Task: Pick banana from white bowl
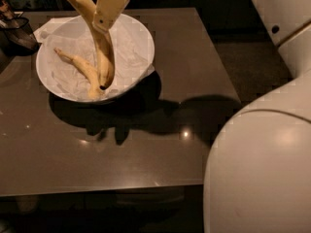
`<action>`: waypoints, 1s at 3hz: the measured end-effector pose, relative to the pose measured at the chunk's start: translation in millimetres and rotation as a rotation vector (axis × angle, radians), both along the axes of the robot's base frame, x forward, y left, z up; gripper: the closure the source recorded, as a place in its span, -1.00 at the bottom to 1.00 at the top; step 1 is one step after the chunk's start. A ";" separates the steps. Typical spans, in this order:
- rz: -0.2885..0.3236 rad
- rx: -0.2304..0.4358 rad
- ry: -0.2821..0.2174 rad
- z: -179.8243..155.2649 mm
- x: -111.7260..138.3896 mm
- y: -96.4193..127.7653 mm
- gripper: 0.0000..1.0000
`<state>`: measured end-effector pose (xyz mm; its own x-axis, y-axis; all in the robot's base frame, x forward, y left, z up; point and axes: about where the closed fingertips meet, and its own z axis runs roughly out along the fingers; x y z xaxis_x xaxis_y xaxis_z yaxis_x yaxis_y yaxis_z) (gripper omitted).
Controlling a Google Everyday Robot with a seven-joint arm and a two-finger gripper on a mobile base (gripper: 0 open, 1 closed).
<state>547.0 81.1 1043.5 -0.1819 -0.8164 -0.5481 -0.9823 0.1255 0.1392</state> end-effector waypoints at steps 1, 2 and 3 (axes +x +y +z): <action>0.042 0.014 -0.011 4.7 -6.8 2.6 1.00; 0.070 0.031 -0.012 7.8 -11.7 4.2 1.00; 0.097 0.085 -0.032 11.9 -11.5 13.4 1.00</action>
Offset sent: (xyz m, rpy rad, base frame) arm -0.0602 -0.0390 -0.0010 -0.1053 0.1256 0.2072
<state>535.5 94.6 1055.3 -0.0858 -0.7800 -0.6199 -0.9933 0.0189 0.1136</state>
